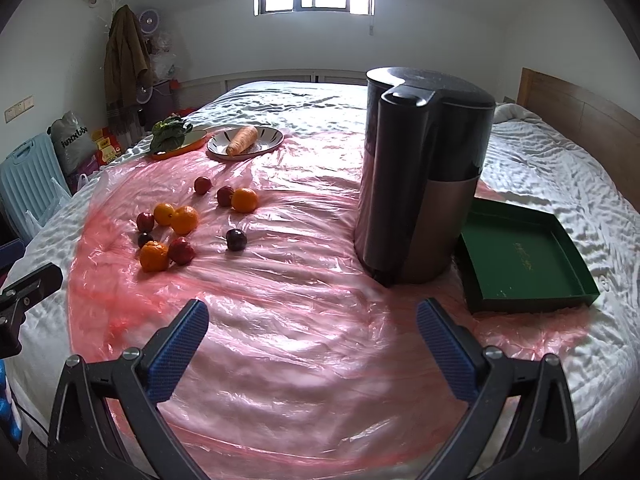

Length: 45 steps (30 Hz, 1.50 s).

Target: Organize fruits

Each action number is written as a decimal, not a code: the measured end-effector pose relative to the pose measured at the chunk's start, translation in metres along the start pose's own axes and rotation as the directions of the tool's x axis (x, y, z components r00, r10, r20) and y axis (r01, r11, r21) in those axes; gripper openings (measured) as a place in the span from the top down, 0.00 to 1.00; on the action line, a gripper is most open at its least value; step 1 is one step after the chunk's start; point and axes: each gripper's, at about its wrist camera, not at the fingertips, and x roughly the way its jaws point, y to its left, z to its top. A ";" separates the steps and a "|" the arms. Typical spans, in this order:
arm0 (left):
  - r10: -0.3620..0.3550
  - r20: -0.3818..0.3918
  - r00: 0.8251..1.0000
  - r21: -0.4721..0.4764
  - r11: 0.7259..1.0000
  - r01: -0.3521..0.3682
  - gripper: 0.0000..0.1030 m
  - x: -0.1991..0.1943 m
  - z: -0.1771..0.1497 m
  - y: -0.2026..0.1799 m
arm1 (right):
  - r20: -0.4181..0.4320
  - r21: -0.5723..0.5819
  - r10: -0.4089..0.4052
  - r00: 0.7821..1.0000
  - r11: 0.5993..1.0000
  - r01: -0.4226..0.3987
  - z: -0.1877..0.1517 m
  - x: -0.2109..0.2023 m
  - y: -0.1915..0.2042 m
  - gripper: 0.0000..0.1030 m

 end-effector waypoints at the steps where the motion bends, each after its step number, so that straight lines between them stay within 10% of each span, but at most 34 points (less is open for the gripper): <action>1: -0.002 -0.002 1.000 -0.001 1.000 0.002 0.01 0.000 0.000 0.000 | 0.001 0.001 0.000 1.000 1.000 0.000 -0.001 0.000 0.000 0.00; 45: -0.041 -0.063 0.997 0.014 0.999 0.042 0.01 0.015 -0.002 -0.002 | -0.007 0.030 -0.016 1.000 0.999 0.016 -0.006 0.006 -0.009 0.00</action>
